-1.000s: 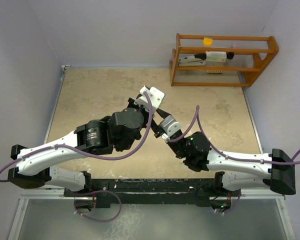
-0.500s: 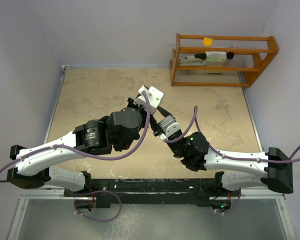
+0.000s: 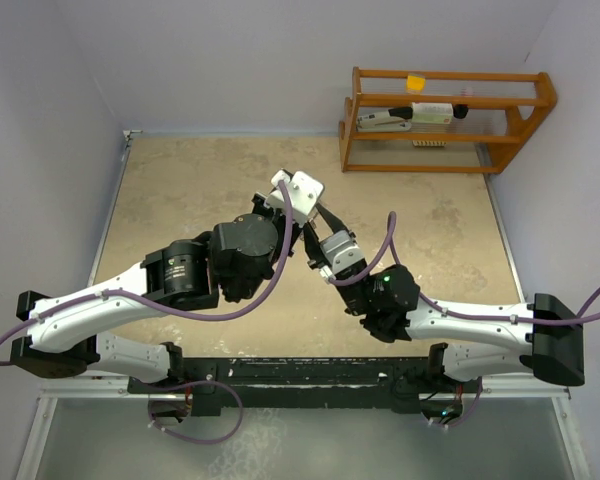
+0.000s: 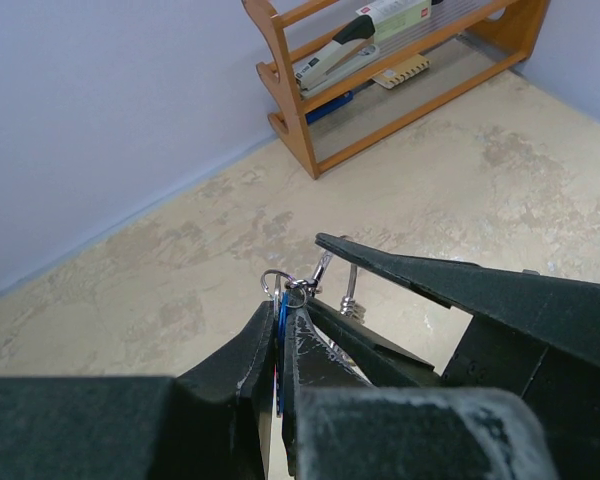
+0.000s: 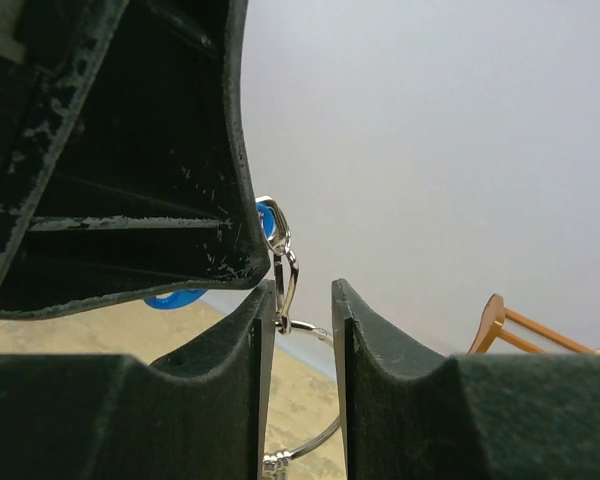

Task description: Remove the keys from the keyring

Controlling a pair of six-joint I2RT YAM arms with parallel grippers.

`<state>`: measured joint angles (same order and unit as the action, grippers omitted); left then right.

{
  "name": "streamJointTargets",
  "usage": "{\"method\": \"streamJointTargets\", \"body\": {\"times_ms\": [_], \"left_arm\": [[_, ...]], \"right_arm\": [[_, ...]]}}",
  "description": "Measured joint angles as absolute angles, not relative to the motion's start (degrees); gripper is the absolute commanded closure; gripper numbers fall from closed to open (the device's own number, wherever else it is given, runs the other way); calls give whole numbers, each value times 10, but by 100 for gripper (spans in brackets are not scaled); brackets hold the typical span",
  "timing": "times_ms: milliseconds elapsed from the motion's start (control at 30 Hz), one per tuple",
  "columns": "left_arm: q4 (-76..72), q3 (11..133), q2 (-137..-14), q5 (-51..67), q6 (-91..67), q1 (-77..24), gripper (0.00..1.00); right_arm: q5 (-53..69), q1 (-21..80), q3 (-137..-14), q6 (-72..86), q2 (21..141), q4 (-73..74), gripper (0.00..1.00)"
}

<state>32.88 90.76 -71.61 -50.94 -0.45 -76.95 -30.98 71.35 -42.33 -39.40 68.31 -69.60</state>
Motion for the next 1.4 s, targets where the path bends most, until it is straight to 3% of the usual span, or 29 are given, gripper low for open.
{"method": "streamJointTargets", "body": {"times_ms": [100,400,600,1033,1400], "left_arm": [[325,908,-716,-505,-5,-769,100],[319,904,-715,-499,-5,-769,100],[310,901,-714,-498,-8,-769,100],[305,891,-707,-515,-9,-770,100],[284,861,-679,-501,-6,-780,100]], "right_arm": [[-314,714,-423,-400,686,-707,78],[-322,714,-425,-407,694,-720,78],[-321,714,-426,-409,694,-724,100],[-312,716,-430,-409,689,-713,100],[-251,717,-428,-350,578,-536,100]]}}
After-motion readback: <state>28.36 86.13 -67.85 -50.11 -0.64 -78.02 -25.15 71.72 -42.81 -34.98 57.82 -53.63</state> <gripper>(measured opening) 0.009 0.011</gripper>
